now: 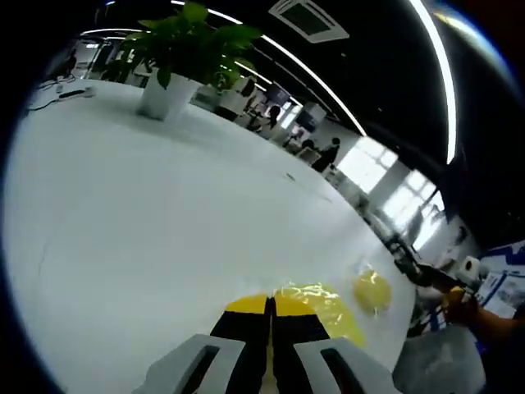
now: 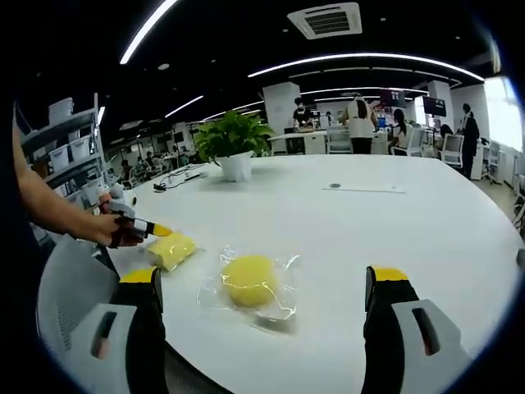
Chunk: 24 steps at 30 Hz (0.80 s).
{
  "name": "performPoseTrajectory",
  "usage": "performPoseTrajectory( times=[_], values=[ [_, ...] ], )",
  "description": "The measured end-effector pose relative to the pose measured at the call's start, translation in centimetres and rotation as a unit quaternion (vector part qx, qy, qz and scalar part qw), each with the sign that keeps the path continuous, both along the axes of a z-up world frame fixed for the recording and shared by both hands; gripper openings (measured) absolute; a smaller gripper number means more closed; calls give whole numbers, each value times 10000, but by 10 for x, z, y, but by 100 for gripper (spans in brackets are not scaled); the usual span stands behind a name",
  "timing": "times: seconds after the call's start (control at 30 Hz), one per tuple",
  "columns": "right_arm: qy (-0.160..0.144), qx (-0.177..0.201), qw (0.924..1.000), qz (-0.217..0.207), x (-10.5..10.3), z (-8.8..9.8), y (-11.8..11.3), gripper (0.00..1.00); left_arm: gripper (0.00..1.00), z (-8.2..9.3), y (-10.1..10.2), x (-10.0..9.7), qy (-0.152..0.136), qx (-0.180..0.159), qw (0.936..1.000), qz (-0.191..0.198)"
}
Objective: Compare the silicone blocks by pressing each to a similar depth, holding the contact briefly, and releasing to observe deformation and rebound differences across the visible hardness samples.
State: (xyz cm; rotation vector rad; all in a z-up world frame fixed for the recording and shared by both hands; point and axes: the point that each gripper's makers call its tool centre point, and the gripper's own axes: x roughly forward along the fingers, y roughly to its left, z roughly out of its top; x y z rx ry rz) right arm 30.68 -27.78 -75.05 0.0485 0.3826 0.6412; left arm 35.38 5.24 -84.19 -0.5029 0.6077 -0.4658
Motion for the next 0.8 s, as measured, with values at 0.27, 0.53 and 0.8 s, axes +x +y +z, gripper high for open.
performPoseTrajectory(
  times=[0.27, 0.53, 0.8],
  values=[
    [12, 28, 10000, 18, -2, 1, 4, 96, 0, -4, -2, -1, 121, -7, 9999, -21],
    [1, 59, 10000, 21, -2, 3, 3, 96, 21, 4, -8, 4, -238, 72, 9993, -267],
    [18, 79, 9999, 73, 1, 3, 3, 96, 100, 52, 1, 17, -1246, 761, 9877, -563]
  ],
)
